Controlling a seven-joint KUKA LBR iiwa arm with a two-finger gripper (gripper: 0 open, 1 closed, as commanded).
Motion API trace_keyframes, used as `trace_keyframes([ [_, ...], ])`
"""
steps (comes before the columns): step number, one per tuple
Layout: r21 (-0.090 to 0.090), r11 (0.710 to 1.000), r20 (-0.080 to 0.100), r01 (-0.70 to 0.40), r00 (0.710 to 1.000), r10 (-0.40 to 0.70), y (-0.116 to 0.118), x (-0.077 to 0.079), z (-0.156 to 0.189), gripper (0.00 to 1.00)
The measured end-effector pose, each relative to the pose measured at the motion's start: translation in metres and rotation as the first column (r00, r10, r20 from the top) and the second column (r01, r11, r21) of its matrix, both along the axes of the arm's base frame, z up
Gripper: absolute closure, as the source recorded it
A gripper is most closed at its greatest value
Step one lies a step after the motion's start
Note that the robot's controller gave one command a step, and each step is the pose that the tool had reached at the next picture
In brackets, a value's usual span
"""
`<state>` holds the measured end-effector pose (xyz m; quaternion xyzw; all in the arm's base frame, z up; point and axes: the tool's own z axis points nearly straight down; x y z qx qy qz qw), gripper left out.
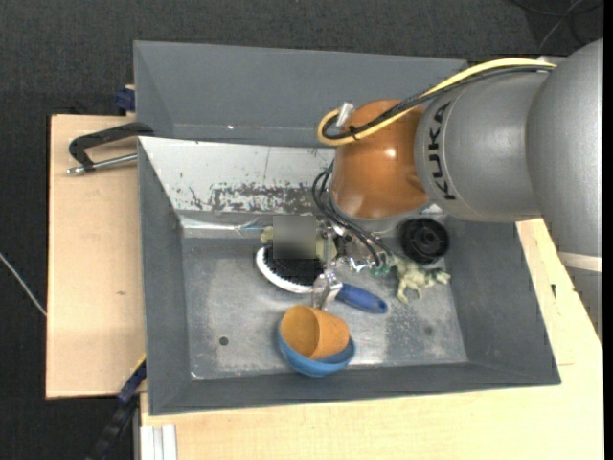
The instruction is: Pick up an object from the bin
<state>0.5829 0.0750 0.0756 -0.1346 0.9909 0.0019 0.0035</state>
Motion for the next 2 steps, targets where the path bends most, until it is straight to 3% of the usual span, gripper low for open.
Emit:
trace_keyframes([
  [1,0.001,1.0,0.004,-0.003,1.0,0.003,0.003,0.001,0.003,1.0],
  [2,-0.003,1.0,0.008,-0.028,1.0,0.028,-0.01,-0.006,0.139,1.0],
])
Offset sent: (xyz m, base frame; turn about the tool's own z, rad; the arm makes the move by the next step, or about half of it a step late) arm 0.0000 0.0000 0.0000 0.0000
